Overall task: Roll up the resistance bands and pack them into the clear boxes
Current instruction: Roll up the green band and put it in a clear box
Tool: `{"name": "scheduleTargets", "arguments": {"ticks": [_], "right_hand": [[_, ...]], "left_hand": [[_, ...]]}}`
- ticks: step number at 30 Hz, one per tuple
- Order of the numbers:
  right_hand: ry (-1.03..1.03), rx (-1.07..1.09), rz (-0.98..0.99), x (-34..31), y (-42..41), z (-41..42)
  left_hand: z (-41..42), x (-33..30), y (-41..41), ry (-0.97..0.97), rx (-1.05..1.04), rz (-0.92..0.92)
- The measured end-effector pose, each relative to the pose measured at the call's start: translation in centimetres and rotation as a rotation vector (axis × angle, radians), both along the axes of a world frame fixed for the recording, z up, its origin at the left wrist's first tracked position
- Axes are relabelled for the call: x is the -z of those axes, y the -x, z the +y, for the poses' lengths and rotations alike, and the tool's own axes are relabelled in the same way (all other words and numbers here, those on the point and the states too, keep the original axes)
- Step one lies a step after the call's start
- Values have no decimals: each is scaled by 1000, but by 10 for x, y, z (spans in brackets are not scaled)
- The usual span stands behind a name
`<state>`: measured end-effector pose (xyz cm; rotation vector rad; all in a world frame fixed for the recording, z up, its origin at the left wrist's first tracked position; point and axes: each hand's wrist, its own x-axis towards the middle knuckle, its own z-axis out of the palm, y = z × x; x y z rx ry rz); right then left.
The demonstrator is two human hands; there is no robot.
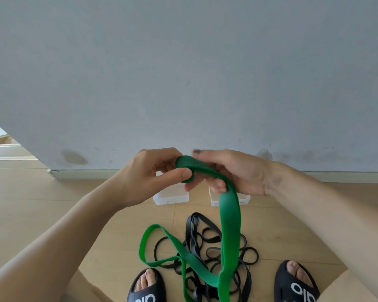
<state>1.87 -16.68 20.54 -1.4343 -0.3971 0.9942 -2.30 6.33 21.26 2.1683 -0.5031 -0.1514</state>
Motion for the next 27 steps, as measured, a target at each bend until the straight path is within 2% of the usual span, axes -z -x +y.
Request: {"name": "scheduleTargets", "arguments": {"ticks": [3,5,7,12,16,20,23,27], "right_hand": [[-86,-13,158,4,5,2],[-135,42,160,10,5,3],[-133,81,92,11,5,5],[28,270,-91,14,7,7],[140,307,-206,19,13,12],[79,220,-129,10,14,11],[-65,102,25,2,12,3],[-139,117,76,6,11,3]], "left_hand": [[0,-1,0,-12,46,-34],[1,-2,1,-3,52,-57],[2,-1,1,-23,43,-93],[-1,6,1,-177,33,-137],[-12,6,1,-184,-20,-140],[-13,1,-1,-92,-16,-164],[-12,-3,2,9,-31,-96],[-7,-3,-1,86,-33,-80]]}}
